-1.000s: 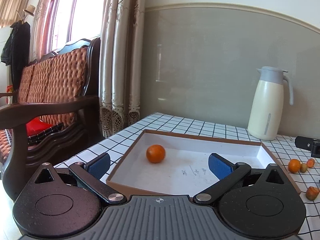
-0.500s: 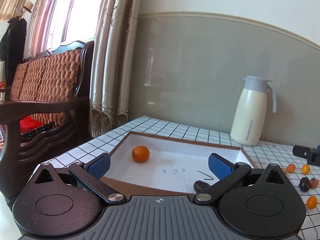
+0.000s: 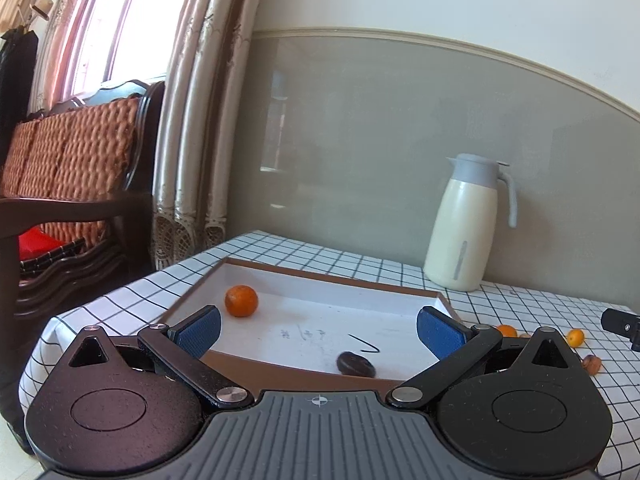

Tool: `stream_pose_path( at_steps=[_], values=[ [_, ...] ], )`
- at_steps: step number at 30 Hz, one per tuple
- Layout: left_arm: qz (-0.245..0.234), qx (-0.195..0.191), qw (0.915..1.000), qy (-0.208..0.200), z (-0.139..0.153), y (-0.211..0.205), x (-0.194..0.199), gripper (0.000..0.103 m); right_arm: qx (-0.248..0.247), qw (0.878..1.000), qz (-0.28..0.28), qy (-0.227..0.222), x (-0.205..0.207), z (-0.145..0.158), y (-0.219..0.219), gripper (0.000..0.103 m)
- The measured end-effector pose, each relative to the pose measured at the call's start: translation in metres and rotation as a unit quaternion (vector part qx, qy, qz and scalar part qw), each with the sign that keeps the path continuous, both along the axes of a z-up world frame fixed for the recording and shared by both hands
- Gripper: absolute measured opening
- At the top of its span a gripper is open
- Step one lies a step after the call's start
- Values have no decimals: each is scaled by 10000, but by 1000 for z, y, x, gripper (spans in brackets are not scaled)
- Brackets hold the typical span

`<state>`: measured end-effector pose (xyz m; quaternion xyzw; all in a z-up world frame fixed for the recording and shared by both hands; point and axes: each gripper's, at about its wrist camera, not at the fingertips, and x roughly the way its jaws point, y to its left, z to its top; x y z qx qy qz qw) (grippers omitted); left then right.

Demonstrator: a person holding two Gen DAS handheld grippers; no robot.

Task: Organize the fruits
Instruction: 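Move both open tools from the box back toward the fruits on the table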

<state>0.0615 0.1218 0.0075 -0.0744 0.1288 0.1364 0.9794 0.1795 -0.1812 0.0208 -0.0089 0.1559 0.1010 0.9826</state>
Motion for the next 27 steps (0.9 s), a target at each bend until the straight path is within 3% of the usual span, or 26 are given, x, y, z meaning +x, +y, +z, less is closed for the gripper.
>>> stream_pose_path(
  at_steps=[12, 18, 27],
  values=[
    [-458, 264, 9985, 116, -7, -51, 16, 103, -390, 9989, -151, 206, -8, -13, -31, 97],
    [-724, 532, 9957, 210, -9, -79, 25, 103, -665, 9968, -140, 430, -7, -27, -34, 97],
    [-852, 547, 9942, 362, -17, -94, 36, 103, -936, 9935, -3, 646, 2, -47, -28, 97]
  ],
)
